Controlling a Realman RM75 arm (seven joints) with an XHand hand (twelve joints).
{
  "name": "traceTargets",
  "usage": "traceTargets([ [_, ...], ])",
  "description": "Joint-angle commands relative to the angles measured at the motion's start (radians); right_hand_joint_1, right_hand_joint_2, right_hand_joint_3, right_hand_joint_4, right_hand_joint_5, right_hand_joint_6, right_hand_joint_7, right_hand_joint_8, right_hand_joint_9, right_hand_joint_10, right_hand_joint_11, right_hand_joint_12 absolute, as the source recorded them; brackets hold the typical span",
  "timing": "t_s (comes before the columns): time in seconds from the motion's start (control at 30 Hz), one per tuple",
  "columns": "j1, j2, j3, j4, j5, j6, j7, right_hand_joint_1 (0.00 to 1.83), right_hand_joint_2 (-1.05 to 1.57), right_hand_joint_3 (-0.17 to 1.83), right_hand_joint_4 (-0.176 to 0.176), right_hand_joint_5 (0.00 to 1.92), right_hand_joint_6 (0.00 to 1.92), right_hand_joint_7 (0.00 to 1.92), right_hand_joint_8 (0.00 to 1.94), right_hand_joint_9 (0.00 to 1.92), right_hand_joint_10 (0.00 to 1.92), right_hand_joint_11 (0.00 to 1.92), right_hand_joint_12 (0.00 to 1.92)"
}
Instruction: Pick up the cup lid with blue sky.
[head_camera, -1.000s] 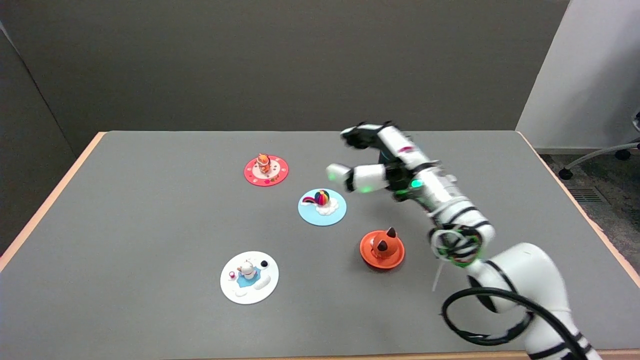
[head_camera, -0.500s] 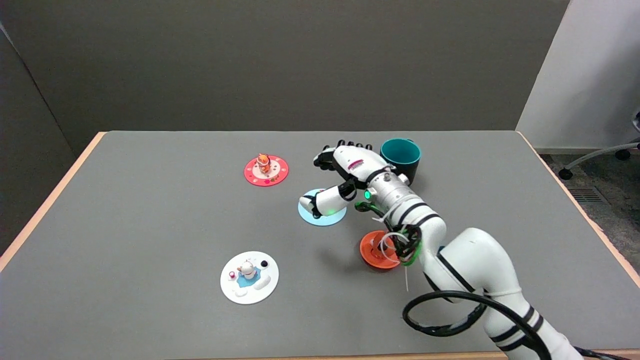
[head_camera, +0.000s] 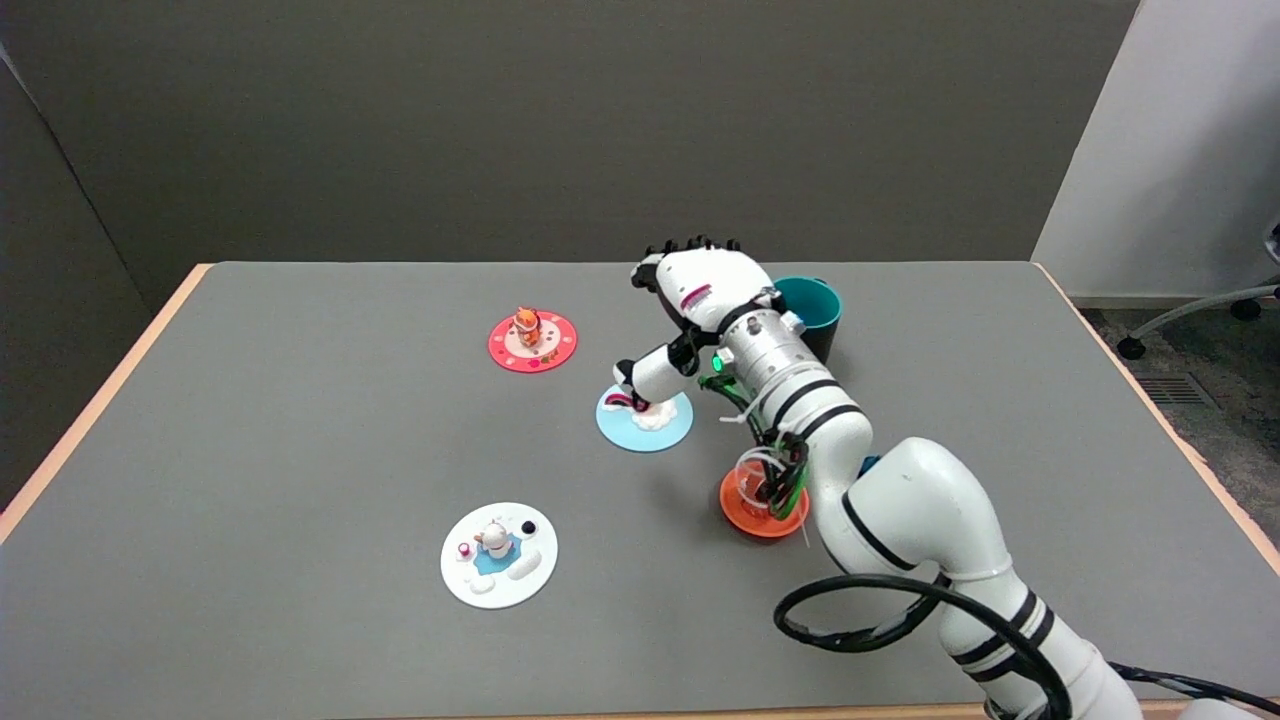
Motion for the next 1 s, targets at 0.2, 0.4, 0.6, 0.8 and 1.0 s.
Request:
traceTargets([
  [0.2, -0.023, -0.046, -0.05, 0.122, -0.113, 0.06, 0.014, 0.89, 0.39, 1.01, -0.085, 0.56, 0.19, 0.66, 0.18, 0.58, 0.2, 0.34, 0.29],
  [0.4, 0.02, -0.048, -0.047, 0.175, -0.117, 0.098, 0.019, 0.85, 0.41, 0.98, -0.096, 0.61, 0.2, 0.68, 0.18, 0.57, 0.2, 0.33, 0.3],
  [0.6, 0.056, -0.079, -0.06, 0.214, -0.177, 0.138, 0.08, 0.76, 0.48, 0.87, -0.119, 0.67, 0.21, 0.75, 0.22, 0.6, 0.21, 0.35, 0.27],
  [0.8, 0.089, -0.127, -0.104, 0.246, -0.292, 0.241, 0.165, 0.76, 0.48, 0.85, -0.138, 0.71, 0.21, 0.8, 0.22, 0.63, 0.22, 0.36, 0.31],
  [1.0, 0.094, -0.156, -0.135, 0.263, -0.335, 0.29, 0.198, 0.77, 0.48, 0.85, -0.139, 0.72, 0.21, 0.8, 0.22, 0.63, 0.22, 0.36, 0.31],
])
